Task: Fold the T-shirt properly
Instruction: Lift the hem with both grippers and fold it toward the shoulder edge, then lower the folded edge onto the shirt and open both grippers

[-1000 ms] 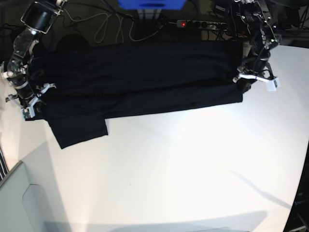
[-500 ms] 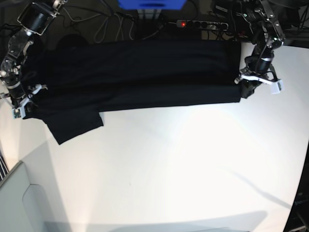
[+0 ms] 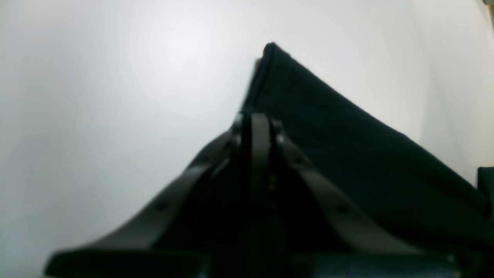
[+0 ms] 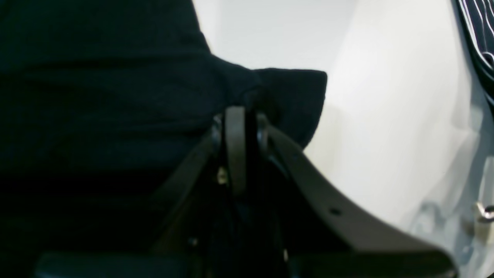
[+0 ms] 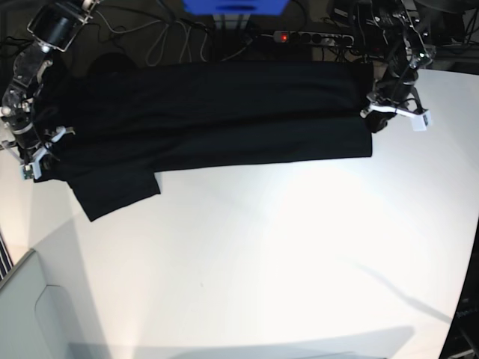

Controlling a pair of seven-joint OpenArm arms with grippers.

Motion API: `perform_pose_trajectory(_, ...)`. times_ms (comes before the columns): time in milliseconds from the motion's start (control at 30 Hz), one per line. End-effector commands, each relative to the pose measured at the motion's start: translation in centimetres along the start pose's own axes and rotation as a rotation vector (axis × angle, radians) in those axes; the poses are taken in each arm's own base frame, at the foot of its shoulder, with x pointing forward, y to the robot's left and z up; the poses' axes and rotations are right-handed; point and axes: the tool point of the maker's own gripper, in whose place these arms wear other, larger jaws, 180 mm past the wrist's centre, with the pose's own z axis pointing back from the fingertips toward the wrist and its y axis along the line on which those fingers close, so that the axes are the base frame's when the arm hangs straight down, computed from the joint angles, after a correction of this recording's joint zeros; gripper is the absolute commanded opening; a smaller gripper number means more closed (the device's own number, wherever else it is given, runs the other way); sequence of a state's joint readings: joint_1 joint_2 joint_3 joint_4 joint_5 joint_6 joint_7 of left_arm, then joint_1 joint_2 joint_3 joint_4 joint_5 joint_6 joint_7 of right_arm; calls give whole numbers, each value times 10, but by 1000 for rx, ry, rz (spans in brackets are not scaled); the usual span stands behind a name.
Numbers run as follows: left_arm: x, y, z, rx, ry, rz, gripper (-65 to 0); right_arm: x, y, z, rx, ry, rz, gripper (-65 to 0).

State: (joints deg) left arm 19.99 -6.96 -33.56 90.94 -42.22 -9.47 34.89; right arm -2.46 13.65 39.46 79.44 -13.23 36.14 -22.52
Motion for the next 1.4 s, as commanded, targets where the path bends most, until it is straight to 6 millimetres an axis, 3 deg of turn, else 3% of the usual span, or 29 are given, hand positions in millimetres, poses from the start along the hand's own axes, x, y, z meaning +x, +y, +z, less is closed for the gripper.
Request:
perform_pose_trajectory(0, 12, -3, 1, -12, -39, -13, -650, 16, -7, 4, -2, -46, 26, -649)
perform_pose_trajectory(133, 10, -4, 0, -15, -33, -11, -650, 15, -7, 4, -3, -44, 27, -616)
perform_pose_trajectory(367, 10, -5, 1, -17, -31, -13, -650, 18, -10, 7, -12, -50, 35, -284)
perform_pose_trajectory(467, 9, -6, 1, -18, -29, -12, -643, 29, -12, 19, -36, -81, 73, -202)
perform_pose_trajectory(500, 8, -5, 1, -17, -28, -12, -602, 38, -13, 25, -49, -103, 95, -186)
perform_pose_trajectory(600, 8, -5, 1, -14, -30, -9, -468, 63, -8, 38, -71, -166, 139, -180)
perform_pose_trajectory(667, 7, -5, 1, -14, -31, -1, -422, 71, -7, 43, -87, -165, 158, -180)
perform_pose_trajectory(767, 7, -6, 2, -15, -34, 2, -425, 90, 0, 35, -62, -159, 188, -180)
perform_pose_trajectory(900, 7, -6, 2, -14, -34, 3, -421, 98, 7, 6, -7, -84, 171, -180)
perform_pose_trajectory(1133, 4, -3, 1, -7, -27, 6, -421, 94, 28, -54, 148, 21, 86, -178)
perform_pose_trajectory(1367, 4, -3, 1, -7, -27, 6, -421, 82, 44, -74, 221, 72, 20, -185)
